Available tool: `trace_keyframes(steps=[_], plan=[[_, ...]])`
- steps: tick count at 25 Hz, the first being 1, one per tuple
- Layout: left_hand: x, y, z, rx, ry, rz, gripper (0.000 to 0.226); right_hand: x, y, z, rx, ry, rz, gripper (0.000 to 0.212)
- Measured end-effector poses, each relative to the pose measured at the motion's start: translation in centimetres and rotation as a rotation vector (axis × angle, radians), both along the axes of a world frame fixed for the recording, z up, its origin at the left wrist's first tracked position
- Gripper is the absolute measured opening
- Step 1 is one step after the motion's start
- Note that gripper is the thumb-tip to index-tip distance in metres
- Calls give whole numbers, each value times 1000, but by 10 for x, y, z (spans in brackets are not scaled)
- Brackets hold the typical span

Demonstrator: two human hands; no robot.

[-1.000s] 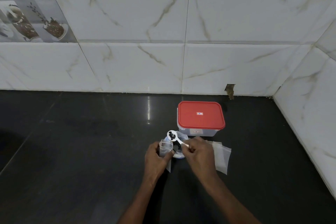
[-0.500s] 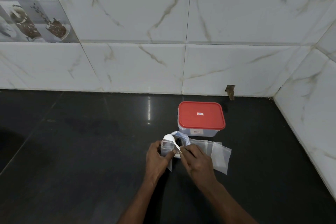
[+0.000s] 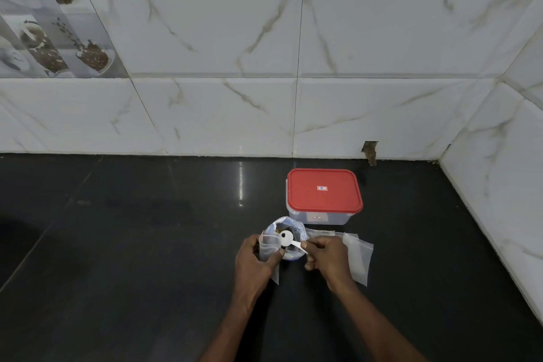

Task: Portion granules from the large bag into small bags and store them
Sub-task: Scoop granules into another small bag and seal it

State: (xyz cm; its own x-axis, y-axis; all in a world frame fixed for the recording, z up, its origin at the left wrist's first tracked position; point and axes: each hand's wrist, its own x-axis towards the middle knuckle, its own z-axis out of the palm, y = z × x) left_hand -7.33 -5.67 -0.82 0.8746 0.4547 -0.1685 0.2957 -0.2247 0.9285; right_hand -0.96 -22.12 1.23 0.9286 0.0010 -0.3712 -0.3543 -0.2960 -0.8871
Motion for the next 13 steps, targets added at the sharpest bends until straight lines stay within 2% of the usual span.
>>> trace_keyframes(steps=[2,4,5,6,8,9,13], plan=[[-2,-2,4,-12,7,3,36,-1,-2,-4,-188,-94,34,19],[-5,-5,4,-32,2,-2,34,-6,-4,0,-454,-280,56,29],[-6,-7,5,-39,-5,-11,34,-12,-4,7,-463,-382,78,28],[-7,-10,7,-41,-15,-22,32,-18,-1,15,-383,-437,134,24],[-8,-17,10,-60,-40,-52,29,-31,10,34,-158,-373,280,12],[-8,-19,10,-74,-46,-68,30,-34,14,35,-103,-332,314,17],[-10,-17,11,-173,-70,-160,44,-26,8,29,13,-247,167,27]])
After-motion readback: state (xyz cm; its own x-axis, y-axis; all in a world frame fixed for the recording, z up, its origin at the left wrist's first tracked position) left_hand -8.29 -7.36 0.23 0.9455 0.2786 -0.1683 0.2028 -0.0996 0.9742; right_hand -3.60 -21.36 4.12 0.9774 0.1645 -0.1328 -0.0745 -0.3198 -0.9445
